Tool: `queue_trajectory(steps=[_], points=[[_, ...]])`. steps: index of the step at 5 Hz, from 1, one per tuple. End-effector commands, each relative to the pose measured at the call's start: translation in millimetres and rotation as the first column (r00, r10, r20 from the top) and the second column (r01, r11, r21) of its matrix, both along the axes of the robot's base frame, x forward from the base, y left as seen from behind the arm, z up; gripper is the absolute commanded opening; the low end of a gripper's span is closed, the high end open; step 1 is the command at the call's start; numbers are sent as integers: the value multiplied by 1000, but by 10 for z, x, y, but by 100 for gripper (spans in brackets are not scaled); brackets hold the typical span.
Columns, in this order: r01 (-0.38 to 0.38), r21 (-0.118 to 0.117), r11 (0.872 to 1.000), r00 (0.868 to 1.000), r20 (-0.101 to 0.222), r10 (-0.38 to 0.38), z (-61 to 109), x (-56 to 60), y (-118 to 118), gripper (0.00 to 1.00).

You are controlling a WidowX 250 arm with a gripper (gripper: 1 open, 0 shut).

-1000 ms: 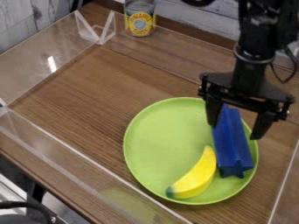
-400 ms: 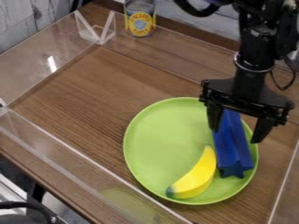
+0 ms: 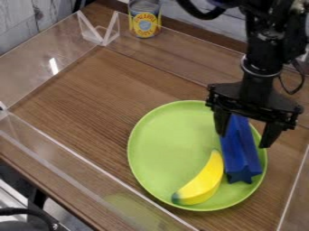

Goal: Put the blue object in the green plate

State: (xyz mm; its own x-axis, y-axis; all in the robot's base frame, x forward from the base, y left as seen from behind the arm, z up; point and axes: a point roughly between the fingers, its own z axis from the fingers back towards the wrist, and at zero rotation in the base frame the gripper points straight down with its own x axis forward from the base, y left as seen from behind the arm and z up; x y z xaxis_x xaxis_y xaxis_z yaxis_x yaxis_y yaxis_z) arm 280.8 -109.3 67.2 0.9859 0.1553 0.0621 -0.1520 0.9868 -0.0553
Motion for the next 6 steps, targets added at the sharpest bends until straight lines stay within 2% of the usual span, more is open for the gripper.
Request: queue_trajectory(steps=[1, 5, 6], points=[[5, -12, 1000, 999, 43, -5, 95, 37, -33, 100], [-3, -18, 1000, 997, 82, 4, 140, 56, -37, 100], [-4, -27, 1000, 997, 74, 6, 176, 29, -23, 100]])
